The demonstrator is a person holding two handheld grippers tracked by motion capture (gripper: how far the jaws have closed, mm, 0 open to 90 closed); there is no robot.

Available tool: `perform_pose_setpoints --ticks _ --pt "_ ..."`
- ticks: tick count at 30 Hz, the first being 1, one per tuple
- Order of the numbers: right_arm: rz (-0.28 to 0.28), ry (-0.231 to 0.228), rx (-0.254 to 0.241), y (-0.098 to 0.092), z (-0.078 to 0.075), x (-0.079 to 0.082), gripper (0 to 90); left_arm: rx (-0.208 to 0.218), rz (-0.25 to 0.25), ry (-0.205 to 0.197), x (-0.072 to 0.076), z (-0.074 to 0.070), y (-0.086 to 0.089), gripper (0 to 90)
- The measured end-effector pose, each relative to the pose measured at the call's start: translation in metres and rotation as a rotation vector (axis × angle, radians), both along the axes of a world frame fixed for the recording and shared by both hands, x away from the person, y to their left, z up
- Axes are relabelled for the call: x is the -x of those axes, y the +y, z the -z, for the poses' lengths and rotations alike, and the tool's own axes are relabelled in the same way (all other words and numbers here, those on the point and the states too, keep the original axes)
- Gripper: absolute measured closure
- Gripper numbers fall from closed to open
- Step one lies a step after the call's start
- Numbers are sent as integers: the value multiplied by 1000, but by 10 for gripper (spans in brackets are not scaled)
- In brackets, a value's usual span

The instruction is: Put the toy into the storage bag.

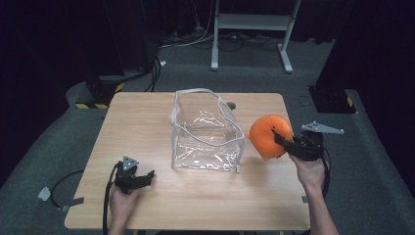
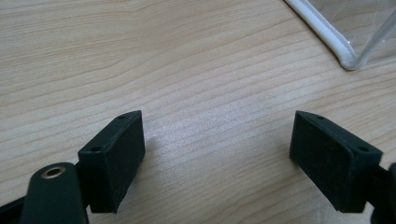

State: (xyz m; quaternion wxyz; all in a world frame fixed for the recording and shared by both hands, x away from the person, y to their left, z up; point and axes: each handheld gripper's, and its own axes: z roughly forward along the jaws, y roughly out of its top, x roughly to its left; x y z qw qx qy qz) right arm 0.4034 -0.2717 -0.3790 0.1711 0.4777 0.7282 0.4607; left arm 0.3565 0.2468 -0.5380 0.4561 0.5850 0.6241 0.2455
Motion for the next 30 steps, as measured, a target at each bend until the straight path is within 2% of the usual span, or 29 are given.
perform_pose_setpoints --ticks 9,16,30 --pt "-19 -12 1 2 -11 0 640 0 -1 1 0 0 0 182" --pt "-34 -44 -7 3 -29 4 640 1 -1 -1 0 0 0 182" --pt "-82 -78 -24 9 -52 5 640 -1 0 0 0 0 0 182"
